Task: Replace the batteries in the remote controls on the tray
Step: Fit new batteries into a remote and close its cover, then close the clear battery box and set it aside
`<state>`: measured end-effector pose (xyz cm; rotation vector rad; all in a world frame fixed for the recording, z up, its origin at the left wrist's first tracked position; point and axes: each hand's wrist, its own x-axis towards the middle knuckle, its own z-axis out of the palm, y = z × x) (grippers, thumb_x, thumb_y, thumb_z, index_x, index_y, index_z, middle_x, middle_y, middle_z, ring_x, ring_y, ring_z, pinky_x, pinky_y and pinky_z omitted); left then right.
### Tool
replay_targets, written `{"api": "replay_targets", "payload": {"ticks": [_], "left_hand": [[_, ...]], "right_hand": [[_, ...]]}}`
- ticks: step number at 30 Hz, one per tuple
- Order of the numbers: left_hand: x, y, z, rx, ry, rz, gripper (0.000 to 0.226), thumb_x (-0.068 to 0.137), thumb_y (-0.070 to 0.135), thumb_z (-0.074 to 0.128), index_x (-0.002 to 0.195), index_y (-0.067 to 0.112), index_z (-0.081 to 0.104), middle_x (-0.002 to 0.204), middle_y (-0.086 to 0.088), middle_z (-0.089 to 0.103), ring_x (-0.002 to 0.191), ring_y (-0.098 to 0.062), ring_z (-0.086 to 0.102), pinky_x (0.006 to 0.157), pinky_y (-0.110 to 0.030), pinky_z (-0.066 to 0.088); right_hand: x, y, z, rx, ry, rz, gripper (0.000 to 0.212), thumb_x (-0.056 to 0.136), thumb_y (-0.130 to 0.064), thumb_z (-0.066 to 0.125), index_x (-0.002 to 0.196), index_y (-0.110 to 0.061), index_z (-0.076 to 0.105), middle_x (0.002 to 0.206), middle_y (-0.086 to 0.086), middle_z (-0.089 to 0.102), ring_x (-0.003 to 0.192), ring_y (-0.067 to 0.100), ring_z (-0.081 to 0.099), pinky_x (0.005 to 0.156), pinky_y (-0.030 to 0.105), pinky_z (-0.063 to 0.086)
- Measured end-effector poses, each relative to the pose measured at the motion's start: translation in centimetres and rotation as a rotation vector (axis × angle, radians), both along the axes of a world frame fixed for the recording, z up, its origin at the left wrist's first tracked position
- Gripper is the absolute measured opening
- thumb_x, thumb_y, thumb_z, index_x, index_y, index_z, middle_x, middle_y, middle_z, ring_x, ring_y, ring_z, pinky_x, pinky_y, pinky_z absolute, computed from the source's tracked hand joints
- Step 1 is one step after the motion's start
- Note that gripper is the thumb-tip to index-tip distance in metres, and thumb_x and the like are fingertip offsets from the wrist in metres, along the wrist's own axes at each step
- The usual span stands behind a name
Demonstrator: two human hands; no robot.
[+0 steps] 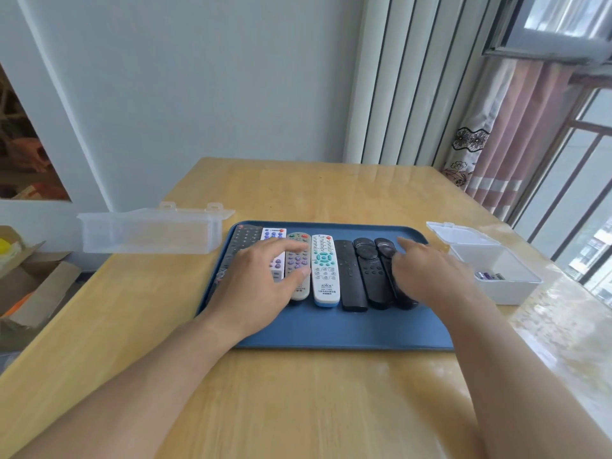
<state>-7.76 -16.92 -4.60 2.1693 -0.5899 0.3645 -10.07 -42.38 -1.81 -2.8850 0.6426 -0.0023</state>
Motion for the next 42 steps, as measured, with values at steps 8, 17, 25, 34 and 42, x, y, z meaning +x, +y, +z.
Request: {"api": "replay_targets", "payload": {"ticks": [8, 17, 25, 34, 42], "left_hand": [[2.9, 4.6, 2.0, 0.142, -0.165, 0.311, 0.049, 0.094, 0.033, 0.067, 0.14, 0.021, 0.056, 0.15, 0.001, 0.05, 0.151, -0.019, 0.026, 0.125, -0.044, 0.018], [2.5, 14.3, 2.2, 0.27, -0.045, 0.379, 0.027, 0.095, 0.034, 0.067, 0.119, 0.024, 0.071, 0.124, 0.008, 0.069, 0.121, -0.02, 0.056, 0.103, -0.034, 0.042], [1.1, 15.7, 0.8, 0.328, -0.06, 0.246, 0.041, 0.094, 0.016, 0.067, 0.134, 0.018, 0.065, 0.139, 0.006, 0.063, 0.132, -0.015, 0.054, 0.122, -0.031, 0.013], [0.8, 16.6, 0.7, 0.424, -0.083, 0.161, 0.058, 0.099, 0.028, 0.06, 0.153, 0.019, 0.041, 0.159, 0.008, 0.041, 0.149, -0.01, 0.028, 0.12, -0.028, -0.006], [-1.3, 16.8, 0.1, 0.298, -0.712, -0.146, 0.038, 0.089, 0.002, 0.06, 0.126, 0.003, 0.069, 0.129, -0.009, 0.068, 0.127, -0.025, 0.061, 0.113, -0.042, 0.043]], "right_hand": [[0.7, 5.0, -0.1, 0.017, -0.571, 0.298, 0.036, 0.1, -0.038, 0.053, 0.135, -0.033, 0.056, 0.11, -0.007, 0.058, 0.094, 0.02, 0.06, 0.067, 0.03, 0.038], [4.9, 18.7, 2.1, 0.726, -0.469, 0.518, 0.034, 0.098, -0.035, 0.058, 0.132, -0.031, 0.061, 0.12, -0.01, 0.066, 0.096, 0.004, 0.063, 0.072, 0.019, 0.048], [11.0, 24.2, 3.8, 1.097, -0.181, 0.123, 0.061, 0.098, -0.038, 0.059, 0.147, -0.007, 0.041, 0.131, 0.01, 0.053, 0.119, 0.03, 0.053, 0.088, 0.035, 0.038], [12.0, 23.4, 4.7, 1.353, -0.353, 0.111, 0.057, 0.098, -0.067, 0.033, 0.115, -0.023, 0.064, 0.094, 0.004, 0.071, 0.087, 0.021, 0.064, 0.077, 0.034, 0.046], [9.3, 24.0, 4.1, 0.678, -0.275, 0.488, 0.043, 0.104, -0.045, 0.044, 0.108, -0.018, 0.077, 0.072, -0.007, 0.069, 0.065, 0.011, 0.054, 0.058, 0.025, 0.039]]}}
